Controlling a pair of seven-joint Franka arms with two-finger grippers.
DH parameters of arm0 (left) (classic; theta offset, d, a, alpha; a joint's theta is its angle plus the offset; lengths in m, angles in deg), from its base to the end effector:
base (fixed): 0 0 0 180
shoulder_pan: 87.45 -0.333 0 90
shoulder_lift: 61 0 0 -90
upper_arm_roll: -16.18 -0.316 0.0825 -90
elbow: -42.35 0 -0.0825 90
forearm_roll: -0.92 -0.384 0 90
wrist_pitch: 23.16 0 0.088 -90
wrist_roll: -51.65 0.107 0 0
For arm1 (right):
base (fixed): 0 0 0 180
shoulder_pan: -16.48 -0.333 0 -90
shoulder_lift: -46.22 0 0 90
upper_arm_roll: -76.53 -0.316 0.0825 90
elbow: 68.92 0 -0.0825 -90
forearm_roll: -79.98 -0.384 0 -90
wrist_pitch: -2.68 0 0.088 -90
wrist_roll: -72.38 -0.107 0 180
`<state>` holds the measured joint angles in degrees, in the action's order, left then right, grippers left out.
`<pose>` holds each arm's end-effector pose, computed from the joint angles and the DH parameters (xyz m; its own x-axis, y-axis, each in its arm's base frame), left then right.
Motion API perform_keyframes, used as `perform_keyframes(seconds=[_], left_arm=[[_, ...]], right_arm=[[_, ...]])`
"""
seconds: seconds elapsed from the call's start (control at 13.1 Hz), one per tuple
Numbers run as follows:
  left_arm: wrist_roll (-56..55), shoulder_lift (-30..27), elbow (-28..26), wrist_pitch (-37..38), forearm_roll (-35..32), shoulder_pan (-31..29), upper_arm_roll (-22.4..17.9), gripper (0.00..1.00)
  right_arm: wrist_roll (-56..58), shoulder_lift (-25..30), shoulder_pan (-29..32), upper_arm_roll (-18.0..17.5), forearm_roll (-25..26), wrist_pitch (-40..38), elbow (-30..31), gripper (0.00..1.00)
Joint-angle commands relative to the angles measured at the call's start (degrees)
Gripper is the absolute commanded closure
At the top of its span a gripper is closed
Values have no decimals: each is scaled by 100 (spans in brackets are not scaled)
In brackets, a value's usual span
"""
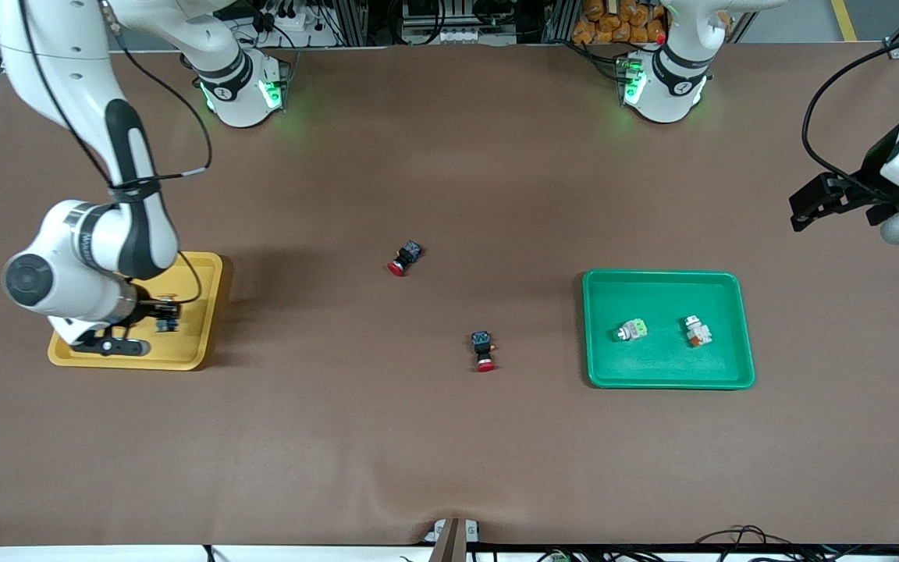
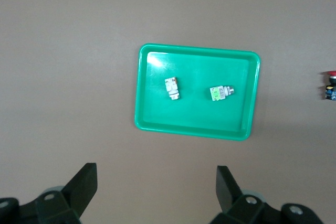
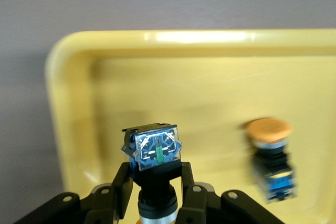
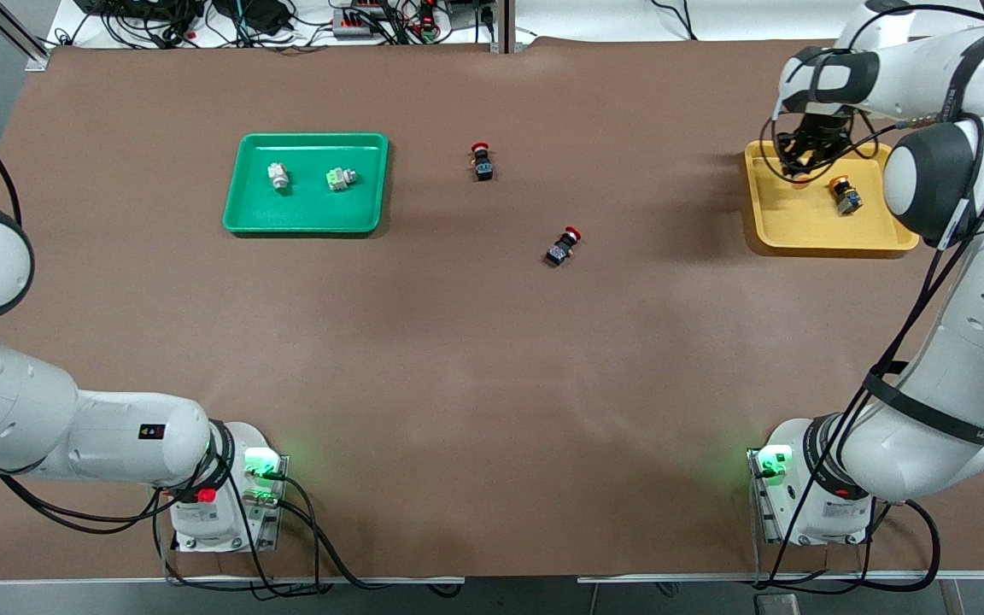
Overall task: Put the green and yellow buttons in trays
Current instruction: 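Carry the yellow button to the yellow tray while the left arm withdraws, then lower the yellow button into the yellow tray and open the right gripper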
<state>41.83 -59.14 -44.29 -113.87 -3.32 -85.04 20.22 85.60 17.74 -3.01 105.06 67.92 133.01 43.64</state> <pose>0.5638 -0.0551 0.6355 0.9971 0.0577 0.0503 0.0609 -0.9961 -0.0640 0.5966 -0.0807 0.2363 0.9912 -0.0397 -0.1261 -0.0324 -0.9977 0.0594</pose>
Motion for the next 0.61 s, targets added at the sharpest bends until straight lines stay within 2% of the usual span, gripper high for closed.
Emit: perform_keyframes(seconds=[0.0,0.15,0.31,0.38,0.46,0.54], left_arm=[[111,-327,-326,9,143,189,-298,0],[103,-441,-397,18,143,155,-298,0],[102,-415,-371,36,126,111,-298,0],[102,-406,-371,45,126,111,-298,0],[102,-415,-371,45,126,120,-298,0],[102,-424,-371,53,126,120,-281,0]], right_arm=[[277,9,157,-67,63,491,345,100],[269,-34,139,-76,-42,896,565,100],[260,-61,113,-76,-86,897,566,100],[251,-61,113,-76,-87,888,566,82],[216,-70,104,-76,-87,888,549,53],[216,-70,104,-76,-87,888,540,46]])
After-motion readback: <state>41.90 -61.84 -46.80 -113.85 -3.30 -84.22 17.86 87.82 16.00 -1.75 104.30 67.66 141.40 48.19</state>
